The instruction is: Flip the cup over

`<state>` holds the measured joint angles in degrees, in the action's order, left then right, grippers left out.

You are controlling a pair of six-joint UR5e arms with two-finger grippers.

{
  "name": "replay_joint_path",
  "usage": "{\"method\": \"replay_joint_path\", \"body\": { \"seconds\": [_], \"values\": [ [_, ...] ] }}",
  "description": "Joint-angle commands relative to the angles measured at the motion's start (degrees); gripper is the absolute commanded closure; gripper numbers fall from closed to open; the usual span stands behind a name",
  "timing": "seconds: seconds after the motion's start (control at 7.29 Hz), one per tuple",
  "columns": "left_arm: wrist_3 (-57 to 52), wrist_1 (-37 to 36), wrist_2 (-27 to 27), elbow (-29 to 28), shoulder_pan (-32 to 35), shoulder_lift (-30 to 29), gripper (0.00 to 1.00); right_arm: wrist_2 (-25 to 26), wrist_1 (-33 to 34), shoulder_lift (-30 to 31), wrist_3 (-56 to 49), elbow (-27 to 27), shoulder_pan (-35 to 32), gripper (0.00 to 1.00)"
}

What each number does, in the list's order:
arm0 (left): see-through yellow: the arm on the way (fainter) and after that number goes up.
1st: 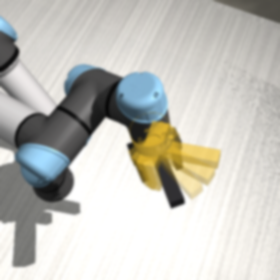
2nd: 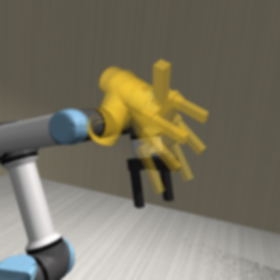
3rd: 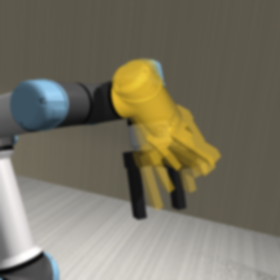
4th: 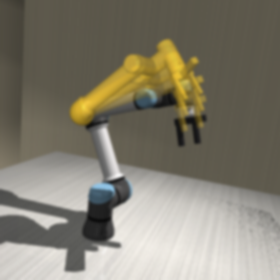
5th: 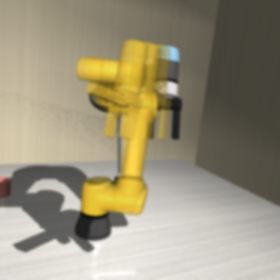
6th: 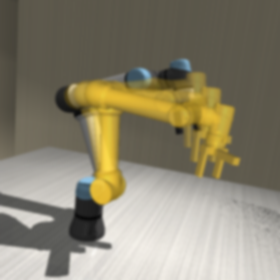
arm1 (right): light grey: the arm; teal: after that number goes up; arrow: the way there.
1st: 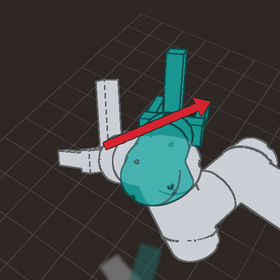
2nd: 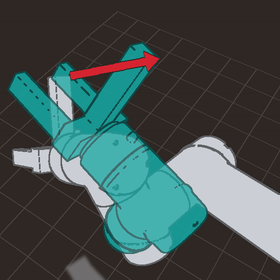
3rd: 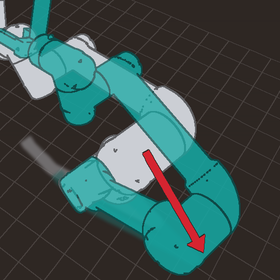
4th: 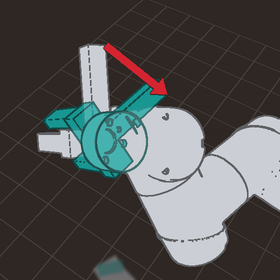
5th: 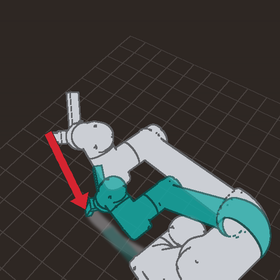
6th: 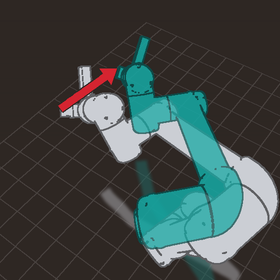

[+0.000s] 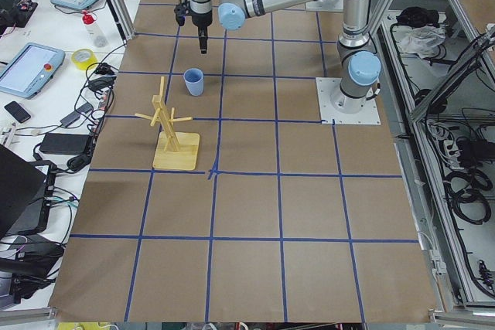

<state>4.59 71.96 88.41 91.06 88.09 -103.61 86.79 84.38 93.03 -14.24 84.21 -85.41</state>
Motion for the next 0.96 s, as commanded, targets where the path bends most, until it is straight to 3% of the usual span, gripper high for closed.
{"method": "replay_joint_path", "body": {
  "seconds": [0.0, 0.27, 0.82],
  "values": [
    [0.1, 13.8, -0.3, -0.4, 0.1, 10.2, 0.00, -0.7, 0.1, 0.0, 0.0, 0.0, 0.1, 0.00],
    [-0.8, 18.5, 2.3, 0.4, -0.2, 15.8, 0.00, -0.7, 0.2, -0.1, 0.1, 0.0, 0.1, 0.00],
    [-0.8, 21.6, 2.9, 1.6, -0.1, 19.5, 0.00, -0.7, 0.1, -0.1, 0.1, 0.1, 0.1, 0.00]
  ]
}}
